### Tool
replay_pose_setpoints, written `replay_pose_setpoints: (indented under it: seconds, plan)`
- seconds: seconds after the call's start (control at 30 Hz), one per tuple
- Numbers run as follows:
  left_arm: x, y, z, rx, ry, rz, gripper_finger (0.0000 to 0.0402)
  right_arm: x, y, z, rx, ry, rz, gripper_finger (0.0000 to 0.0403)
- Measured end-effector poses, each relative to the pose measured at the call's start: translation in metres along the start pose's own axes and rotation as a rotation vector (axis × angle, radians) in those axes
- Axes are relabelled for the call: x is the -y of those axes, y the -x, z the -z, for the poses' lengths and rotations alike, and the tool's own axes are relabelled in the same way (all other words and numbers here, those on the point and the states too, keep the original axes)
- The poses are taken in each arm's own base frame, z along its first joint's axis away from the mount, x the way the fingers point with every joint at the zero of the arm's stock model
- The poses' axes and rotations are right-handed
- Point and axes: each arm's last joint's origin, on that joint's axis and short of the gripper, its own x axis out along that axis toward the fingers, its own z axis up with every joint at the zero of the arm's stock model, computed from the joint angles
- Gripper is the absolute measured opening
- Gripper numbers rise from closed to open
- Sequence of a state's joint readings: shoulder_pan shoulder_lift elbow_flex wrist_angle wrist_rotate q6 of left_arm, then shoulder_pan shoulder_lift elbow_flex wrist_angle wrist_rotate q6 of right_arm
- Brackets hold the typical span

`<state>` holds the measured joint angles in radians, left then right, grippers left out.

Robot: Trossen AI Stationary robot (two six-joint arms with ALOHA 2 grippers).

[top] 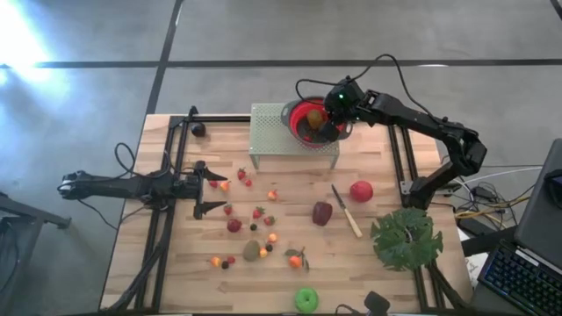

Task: Pick & Place Fruit
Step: Put the red strawberry into the black strainer bowl on the shelf, then put the green apple into the black strainer bowl on the shelf

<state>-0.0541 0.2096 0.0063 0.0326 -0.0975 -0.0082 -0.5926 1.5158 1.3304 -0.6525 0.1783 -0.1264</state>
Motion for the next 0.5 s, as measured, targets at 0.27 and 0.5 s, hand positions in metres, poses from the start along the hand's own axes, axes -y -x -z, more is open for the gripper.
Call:
replay_pose_setpoints:
  seconds: [0.27,0.5]
  plan:
    - [0.0000,0.0000,0.0001,0.000,0.000,0.000,0.0388,-0.0001,0.0000,0.0000,0.000,0.014,0.000,0.0043]
    - [0.0000,0.0000,0.0000,0.000,0.000,0.000,0.0388,0.0005,0.0026,-0.0027,0.007,0.033,0.000,0.0101]
